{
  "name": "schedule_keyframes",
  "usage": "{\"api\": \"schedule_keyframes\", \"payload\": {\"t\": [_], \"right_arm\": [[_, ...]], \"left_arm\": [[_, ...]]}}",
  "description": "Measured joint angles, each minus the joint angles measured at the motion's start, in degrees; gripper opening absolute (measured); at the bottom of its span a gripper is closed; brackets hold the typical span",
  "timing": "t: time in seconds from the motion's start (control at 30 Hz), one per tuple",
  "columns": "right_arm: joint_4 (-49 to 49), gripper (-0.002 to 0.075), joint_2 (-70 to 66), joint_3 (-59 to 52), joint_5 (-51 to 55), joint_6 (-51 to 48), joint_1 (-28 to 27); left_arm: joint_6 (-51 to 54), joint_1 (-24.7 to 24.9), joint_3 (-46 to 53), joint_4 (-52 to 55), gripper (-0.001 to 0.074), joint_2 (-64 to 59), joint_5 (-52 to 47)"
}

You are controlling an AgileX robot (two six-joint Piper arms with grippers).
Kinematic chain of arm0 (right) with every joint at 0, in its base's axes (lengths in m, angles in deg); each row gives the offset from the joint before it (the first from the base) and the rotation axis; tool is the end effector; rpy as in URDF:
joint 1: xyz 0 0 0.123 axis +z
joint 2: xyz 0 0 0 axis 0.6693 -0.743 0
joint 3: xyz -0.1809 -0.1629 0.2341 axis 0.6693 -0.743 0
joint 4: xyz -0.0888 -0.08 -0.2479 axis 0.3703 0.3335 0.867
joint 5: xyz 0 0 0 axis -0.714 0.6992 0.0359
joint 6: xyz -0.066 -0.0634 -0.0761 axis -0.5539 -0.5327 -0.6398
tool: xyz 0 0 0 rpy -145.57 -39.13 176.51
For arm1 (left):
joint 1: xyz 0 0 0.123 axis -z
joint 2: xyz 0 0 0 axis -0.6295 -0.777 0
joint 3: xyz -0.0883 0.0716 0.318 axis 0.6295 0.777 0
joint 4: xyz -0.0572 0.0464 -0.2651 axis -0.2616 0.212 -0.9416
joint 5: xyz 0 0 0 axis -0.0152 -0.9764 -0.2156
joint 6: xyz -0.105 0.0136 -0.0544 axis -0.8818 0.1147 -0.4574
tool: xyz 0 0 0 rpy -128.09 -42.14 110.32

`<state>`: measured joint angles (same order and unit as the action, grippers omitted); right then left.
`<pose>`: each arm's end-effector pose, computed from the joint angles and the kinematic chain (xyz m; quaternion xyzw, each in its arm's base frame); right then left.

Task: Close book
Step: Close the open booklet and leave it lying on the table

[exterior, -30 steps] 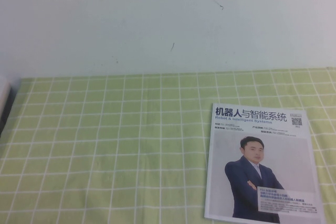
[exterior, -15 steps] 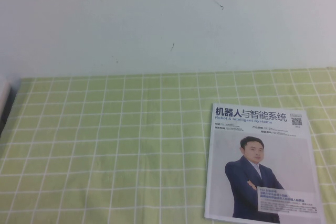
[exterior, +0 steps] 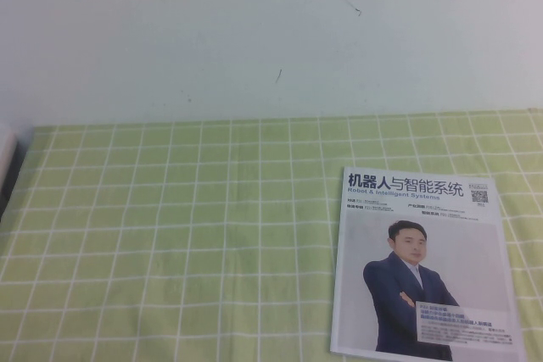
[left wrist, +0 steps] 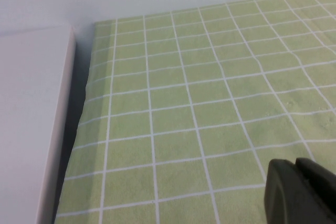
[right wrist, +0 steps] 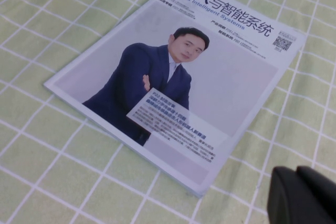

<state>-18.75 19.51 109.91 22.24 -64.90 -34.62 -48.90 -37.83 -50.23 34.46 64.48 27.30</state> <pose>0.0559 0.0279 0.2650 -0.2215 0.8444 0.0363 0.4864 0.0509 -0.0047 0.1719 0.0252 0.7892 -0.0126 0.6135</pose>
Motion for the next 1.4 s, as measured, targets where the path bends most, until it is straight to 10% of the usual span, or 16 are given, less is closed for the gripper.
{"api": "schedule_keyframes", "payload": {"t": [1.4], "right_arm": [[-0.12, -0.0003, 0.00, 0.00, 0.00, 0.00, 0.00]], "left_arm": [[-2.78, 1.12, 0.00, -0.53, -0.0003, 0.03, 0.00]]}}
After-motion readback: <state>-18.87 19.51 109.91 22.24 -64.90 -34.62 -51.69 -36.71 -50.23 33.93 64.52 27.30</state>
